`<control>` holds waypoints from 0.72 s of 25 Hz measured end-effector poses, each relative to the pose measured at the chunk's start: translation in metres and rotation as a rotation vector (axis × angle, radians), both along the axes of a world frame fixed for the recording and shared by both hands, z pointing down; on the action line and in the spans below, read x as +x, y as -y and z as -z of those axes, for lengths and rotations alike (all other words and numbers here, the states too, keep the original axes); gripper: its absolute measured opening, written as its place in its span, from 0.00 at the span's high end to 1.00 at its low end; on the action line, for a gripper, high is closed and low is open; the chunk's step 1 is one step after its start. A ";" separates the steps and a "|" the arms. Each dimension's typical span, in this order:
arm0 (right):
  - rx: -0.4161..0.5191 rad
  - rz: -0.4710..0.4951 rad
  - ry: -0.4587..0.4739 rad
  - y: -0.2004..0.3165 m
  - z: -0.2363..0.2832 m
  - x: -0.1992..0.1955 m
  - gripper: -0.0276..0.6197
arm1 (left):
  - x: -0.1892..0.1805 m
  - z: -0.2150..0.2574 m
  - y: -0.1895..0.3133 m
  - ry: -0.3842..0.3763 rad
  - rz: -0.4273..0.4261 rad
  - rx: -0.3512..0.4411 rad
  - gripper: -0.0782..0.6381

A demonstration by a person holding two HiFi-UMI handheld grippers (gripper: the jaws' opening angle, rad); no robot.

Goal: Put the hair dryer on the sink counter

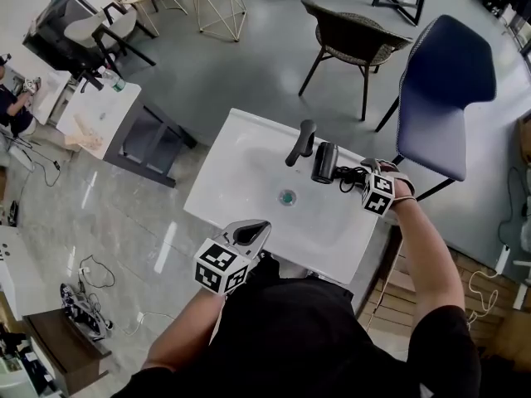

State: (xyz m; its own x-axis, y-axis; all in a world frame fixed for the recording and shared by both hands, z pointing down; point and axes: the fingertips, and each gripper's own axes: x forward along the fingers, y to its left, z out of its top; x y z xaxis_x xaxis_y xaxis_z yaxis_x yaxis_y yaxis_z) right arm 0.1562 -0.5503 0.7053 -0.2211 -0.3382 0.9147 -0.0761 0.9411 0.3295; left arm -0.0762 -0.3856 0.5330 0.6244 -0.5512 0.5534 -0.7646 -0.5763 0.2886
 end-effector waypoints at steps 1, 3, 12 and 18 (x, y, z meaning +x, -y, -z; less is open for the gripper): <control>0.009 -0.007 0.007 -0.001 0.003 0.002 0.56 | 0.004 0.000 0.000 0.000 -0.008 0.001 0.89; 0.025 -0.032 0.027 -0.004 0.009 0.005 0.56 | 0.011 0.000 0.000 0.001 -0.025 0.004 0.89; 0.091 -0.212 0.252 -0.036 0.069 0.009 0.56 | 0.042 0.009 0.002 0.006 -0.073 0.028 0.89; 0.049 -0.418 0.603 -0.087 0.123 0.007 0.56 | 0.077 0.016 -0.001 -0.011 -0.098 0.058 0.89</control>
